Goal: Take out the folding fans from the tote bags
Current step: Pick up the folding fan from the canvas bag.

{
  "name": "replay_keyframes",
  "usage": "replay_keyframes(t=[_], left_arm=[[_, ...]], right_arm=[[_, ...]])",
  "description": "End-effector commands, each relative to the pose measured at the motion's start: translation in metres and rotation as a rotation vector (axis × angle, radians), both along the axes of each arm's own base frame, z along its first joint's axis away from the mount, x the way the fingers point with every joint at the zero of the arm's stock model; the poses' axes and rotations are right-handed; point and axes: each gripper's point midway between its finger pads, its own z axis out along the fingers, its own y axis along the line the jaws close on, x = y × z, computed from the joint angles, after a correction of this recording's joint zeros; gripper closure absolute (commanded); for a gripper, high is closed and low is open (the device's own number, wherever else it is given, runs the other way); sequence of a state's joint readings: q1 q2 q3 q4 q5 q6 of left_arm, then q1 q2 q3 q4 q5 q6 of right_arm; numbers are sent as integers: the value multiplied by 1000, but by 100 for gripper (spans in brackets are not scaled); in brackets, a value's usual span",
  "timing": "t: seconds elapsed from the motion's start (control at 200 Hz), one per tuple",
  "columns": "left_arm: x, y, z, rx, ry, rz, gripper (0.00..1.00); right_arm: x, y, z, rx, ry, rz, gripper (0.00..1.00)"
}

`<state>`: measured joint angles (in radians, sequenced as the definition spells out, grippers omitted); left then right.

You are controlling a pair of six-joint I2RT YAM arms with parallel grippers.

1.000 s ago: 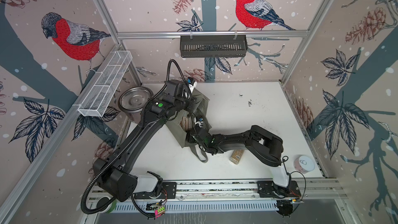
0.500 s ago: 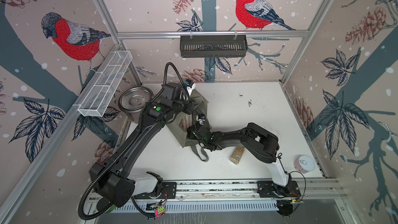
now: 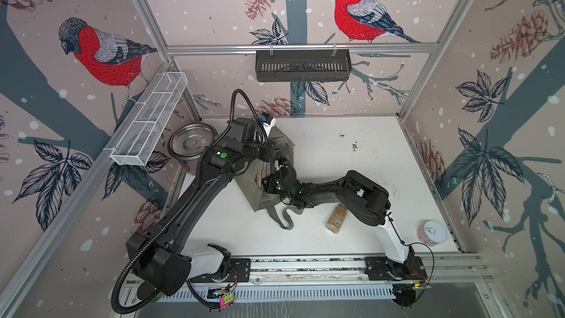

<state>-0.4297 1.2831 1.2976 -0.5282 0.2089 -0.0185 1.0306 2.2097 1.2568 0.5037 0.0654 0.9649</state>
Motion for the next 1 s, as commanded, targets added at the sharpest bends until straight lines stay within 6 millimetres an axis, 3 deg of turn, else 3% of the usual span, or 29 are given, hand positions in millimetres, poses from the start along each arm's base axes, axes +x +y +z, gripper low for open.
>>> replay_keyframes(t=[0.0, 0.19, 0.45, 0.615, 0.991], left_arm=[[4, -6, 16, -40, -64, -22, 100], [6, -7, 11, -33, -49, -20, 100], [8, -4, 9, -23, -51, -8, 100], [9, -4, 7, -21, -45, -7, 100], [10, -6, 2, -20, -33, -12, 100]], right_arm=[[-17, 6, -2, 9, 31, 83, 64], [-30, 5, 23, 98, 17, 125, 77], [-41, -3, 40, 131, 19, 163, 87], [-53, -17, 53, 139, 16, 178, 87], [-88, -67, 40, -79, 61, 253, 85]])
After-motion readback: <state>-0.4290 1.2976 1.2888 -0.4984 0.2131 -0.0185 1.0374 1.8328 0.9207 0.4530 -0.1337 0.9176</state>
